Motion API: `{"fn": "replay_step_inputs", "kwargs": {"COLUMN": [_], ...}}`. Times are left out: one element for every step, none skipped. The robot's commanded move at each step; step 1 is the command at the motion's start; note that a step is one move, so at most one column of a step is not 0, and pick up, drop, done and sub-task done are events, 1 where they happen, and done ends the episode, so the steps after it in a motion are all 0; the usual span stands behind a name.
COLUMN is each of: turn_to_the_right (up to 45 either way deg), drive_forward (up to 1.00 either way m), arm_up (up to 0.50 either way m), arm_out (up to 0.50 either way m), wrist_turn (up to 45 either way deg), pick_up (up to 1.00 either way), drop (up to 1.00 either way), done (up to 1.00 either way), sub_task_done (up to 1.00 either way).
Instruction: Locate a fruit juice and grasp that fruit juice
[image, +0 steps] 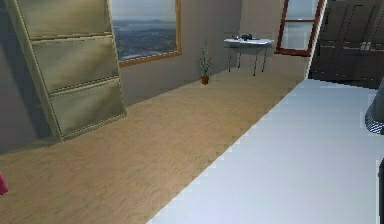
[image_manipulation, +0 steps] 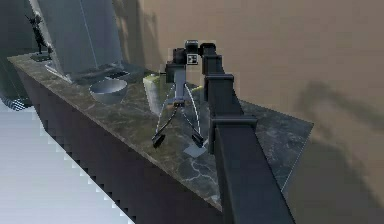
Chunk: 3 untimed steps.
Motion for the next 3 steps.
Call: {"fn": "replay_step_inputs", "kwargs": {"turn_to_the_right": [0.0, 0.0, 0.0], "drive_forward": [0.00, 0.00, 0.00], "arm_up": [0.00, 0.00, 0.00], "arm_out": [0.00, 0.00, 0.00], "wrist_turn": [45.0, 45.0, 45.0], "pick_up": [0.00, 0.00, 0.00], "drop": [0.00, 0.00, 0.00], "done": [0.00, 0.00, 0.00], "sub_task_done": [0.00, 0.00, 0.00]}}
